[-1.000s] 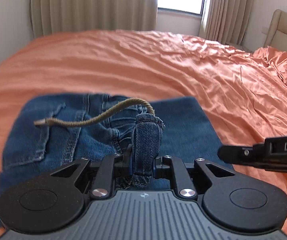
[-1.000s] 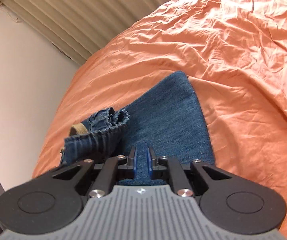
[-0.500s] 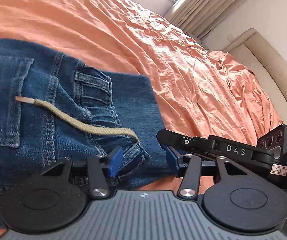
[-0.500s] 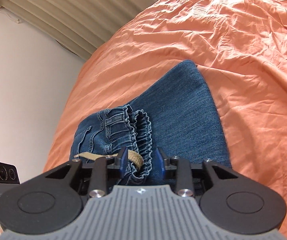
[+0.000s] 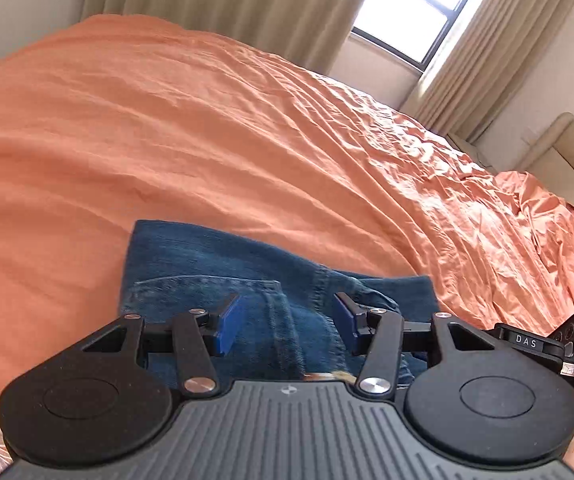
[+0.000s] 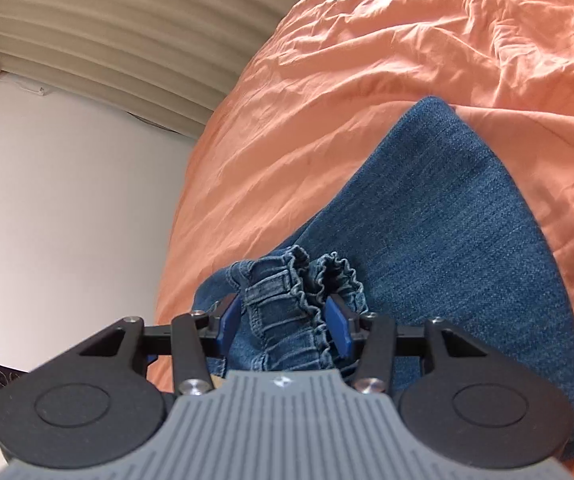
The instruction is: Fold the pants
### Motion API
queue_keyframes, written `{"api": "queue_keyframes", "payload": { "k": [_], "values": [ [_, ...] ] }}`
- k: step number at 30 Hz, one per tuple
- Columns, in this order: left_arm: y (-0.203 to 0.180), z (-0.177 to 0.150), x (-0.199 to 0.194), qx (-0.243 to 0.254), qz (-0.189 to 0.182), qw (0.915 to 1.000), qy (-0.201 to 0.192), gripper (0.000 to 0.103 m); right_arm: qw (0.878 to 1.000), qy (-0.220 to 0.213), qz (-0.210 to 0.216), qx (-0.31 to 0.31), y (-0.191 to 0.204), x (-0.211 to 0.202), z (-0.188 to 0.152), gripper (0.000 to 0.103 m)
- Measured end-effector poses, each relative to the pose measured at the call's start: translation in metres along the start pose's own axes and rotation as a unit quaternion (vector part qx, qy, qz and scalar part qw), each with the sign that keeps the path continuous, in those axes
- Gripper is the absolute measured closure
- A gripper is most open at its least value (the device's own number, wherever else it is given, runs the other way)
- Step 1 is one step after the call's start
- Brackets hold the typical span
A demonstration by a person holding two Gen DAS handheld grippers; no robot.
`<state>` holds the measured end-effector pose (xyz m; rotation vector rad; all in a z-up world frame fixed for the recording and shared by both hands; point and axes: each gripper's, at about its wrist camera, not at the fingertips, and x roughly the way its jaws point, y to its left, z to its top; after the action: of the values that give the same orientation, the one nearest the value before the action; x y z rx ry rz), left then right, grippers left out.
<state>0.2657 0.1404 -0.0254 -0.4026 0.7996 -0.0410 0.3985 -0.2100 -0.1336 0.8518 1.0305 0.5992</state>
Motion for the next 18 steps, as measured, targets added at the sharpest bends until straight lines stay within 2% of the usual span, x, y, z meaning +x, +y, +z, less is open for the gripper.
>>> {"api": "queue_keyframes", "payload": {
  "k": [7,9,10,11,14,18],
  "values": [
    [0.055,0.009,0.012,-0.045,0.014,0.9989,0.007,0.044,0.999,0.019,0.01,0.036,-0.01,0.042,0.005,0.058],
    [0.066,0.009,0.013,-0.056,0.015,0.9983,0.01,0.044,0.999,0.022,0.016,0.032,-0.009,0.048,0.004,0.065],
    [0.071,0.008,0.013,-0.061,0.017,0.998,0.009,0.044,0.999,0.019,0.013,0.022,-0.007,0.048,0.005,0.078],
    [0.075,0.008,0.012,-0.066,0.017,0.9977,0.009,0.044,1.0,0.014,0.009,0.008,-0.002,0.047,0.004,0.085],
    [0.083,0.007,0.007,-0.075,0.02,0.997,0.005,0.045,0.999,-0.005,0.007,-0.044,0.022,0.034,0.006,0.09],
    [0.085,0.008,-0.003,-0.074,0.024,0.997,-0.009,0.045,0.992,-0.05,0.046,-0.107,0.065,0.001,0.013,0.092]
  ]
}}
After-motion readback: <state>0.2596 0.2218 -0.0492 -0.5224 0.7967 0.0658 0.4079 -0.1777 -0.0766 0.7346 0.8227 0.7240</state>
